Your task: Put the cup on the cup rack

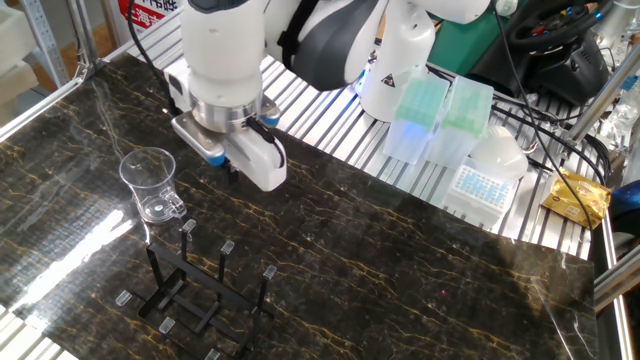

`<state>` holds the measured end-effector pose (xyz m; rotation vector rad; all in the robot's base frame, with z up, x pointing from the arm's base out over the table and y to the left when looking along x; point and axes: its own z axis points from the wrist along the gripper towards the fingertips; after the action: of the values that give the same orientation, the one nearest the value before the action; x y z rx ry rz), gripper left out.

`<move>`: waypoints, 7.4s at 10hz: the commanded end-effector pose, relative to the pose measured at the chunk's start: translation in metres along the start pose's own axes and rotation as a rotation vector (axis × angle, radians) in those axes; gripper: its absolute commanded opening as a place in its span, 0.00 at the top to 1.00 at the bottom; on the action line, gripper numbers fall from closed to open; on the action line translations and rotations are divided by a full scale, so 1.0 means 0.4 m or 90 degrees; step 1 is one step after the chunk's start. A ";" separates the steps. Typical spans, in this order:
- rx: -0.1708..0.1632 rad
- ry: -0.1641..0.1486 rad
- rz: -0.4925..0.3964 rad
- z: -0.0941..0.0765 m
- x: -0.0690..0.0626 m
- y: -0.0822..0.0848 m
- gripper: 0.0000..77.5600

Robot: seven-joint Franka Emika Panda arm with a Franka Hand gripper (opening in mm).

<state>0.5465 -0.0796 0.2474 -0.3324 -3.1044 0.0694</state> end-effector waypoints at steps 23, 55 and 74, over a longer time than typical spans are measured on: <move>0.059 0.013 -0.084 0.078 -0.098 -0.215 1.00; 0.024 0.004 -0.130 0.180 -0.114 -0.277 1.00; 0.033 0.019 -0.049 0.130 -0.044 -0.183 1.00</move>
<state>0.5414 -0.1437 0.1850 -0.2380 -3.0759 0.1355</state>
